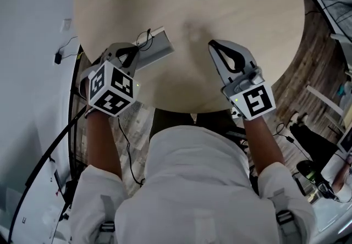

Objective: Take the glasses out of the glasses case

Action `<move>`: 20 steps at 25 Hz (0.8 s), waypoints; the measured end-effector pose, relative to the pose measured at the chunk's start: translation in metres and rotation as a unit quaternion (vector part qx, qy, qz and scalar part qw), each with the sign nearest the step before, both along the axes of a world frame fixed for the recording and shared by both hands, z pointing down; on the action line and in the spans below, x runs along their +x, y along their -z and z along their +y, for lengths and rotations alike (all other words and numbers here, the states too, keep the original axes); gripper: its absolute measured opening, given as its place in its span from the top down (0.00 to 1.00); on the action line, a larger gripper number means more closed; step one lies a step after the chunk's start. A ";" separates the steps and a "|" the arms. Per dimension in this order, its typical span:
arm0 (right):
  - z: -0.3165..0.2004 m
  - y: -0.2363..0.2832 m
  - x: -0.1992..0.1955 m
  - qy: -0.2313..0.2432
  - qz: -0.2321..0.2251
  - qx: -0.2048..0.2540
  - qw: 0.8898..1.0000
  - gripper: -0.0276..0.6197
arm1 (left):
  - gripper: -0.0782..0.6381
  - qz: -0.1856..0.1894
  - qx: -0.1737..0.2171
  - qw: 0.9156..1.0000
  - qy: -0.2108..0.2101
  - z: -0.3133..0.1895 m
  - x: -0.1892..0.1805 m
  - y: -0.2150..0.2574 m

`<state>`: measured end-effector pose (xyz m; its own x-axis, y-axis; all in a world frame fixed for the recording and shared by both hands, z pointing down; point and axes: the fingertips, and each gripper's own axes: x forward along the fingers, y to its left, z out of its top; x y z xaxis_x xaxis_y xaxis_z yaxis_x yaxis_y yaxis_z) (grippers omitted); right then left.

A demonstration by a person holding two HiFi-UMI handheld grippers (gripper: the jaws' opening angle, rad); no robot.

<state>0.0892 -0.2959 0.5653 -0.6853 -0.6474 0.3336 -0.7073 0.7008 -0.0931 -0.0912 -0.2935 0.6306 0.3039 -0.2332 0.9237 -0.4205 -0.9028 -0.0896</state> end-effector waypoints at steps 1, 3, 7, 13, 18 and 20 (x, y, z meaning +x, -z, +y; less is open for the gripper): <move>0.001 0.011 0.002 -0.006 0.005 0.011 1.000 0.92 | 0.85 0.019 0.013 1.000 0.006 -0.002 -0.001 0.014; 0.000 0.038 0.009 -0.017 0.014 0.043 0.999 0.92 | 0.85 0.063 0.044 0.997 0.020 -0.009 -0.001 0.044; 0.009 0.090 0.037 -0.036 0.011 0.099 0.994 0.92 | 0.86 0.190 0.099 0.975 0.064 -0.012 0.006 0.108; 0.037 0.149 0.076 -0.057 -0.005 0.139 0.989 0.92 | 0.86 0.358 0.181 0.907 0.130 0.011 0.011 0.206; 0.073 0.187 0.113 -0.066 -0.059 0.160 0.983 0.92 | 0.86 0.444 0.215 0.857 0.149 0.057 0.029 0.261; 0.093 0.199 0.122 -0.063 -0.078 0.165 0.981 0.92 | 0.86 0.472 0.227 0.838 0.155 0.080 0.035 0.273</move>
<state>0.2112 -0.2029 0.3668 -0.6194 -0.7850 -0.0107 -0.7850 0.6194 0.0103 -0.0560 -0.2131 0.3575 0.7089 -0.6981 0.1011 -0.7053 -0.7004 0.1091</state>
